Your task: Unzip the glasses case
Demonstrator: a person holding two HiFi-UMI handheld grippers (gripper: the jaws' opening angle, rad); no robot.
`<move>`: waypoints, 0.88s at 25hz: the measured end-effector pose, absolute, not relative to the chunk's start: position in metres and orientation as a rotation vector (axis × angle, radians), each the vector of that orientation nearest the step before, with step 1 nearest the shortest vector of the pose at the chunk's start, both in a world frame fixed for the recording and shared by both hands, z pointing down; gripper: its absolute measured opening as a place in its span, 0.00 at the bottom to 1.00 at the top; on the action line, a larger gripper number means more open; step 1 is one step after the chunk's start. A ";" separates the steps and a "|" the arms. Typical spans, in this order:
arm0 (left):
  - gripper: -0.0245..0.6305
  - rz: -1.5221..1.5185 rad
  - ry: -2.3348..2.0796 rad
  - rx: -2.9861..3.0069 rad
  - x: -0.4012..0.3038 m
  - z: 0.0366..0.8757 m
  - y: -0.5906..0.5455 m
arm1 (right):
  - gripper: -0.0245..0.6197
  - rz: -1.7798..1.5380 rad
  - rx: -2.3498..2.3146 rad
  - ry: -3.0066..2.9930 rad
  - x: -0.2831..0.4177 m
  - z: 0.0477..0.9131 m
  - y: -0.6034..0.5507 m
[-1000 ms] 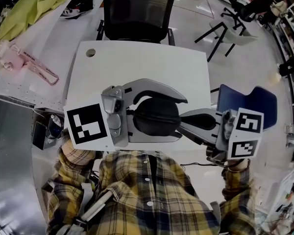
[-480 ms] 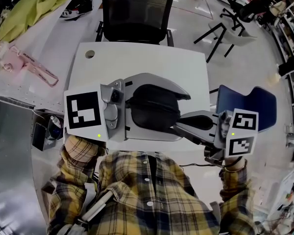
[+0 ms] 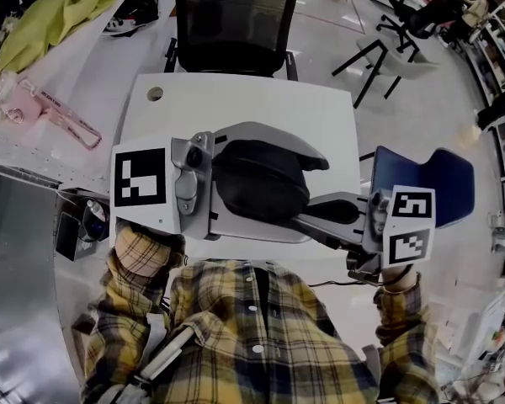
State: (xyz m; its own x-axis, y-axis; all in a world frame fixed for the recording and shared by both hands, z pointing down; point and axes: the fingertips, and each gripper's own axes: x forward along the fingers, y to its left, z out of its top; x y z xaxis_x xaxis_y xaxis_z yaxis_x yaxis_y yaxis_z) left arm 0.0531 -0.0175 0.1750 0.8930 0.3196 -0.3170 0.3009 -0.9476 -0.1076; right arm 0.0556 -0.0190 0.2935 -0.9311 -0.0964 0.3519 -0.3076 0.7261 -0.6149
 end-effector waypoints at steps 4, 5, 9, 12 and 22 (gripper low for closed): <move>0.42 0.592 -0.529 -3.007 0.051 0.169 -0.015 | 0.04 1.028 0.289 -2.643 0.050 0.296 -0.016; 0.42 0.603 -0.537 -3.007 0.051 0.168 -0.015 | 0.04 1.033 0.283 -2.647 0.049 0.296 -0.016; 0.42 0.648 -0.555 -3.004 0.049 0.164 -0.015 | 0.04 1.045 0.268 -2.657 0.045 0.296 -0.016; 0.42 0.656 -0.559 -2.998 0.049 0.163 -0.014 | 0.04 1.044 0.255 -2.661 0.043 0.297 -0.015; 0.42 0.682 -0.569 -2.997 0.050 0.160 -0.013 | 0.04 1.046 0.245 -2.694 0.034 0.295 -0.016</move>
State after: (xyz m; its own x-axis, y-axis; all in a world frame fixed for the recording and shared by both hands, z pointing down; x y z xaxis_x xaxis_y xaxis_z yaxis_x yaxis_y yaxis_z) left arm 0.0497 -0.0132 0.1605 0.8385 0.3526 -0.4155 0.3459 -0.9335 -0.0942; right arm 0.0342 -0.0164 0.2953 -0.9570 -0.0684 0.2819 -0.2408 0.7294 -0.6403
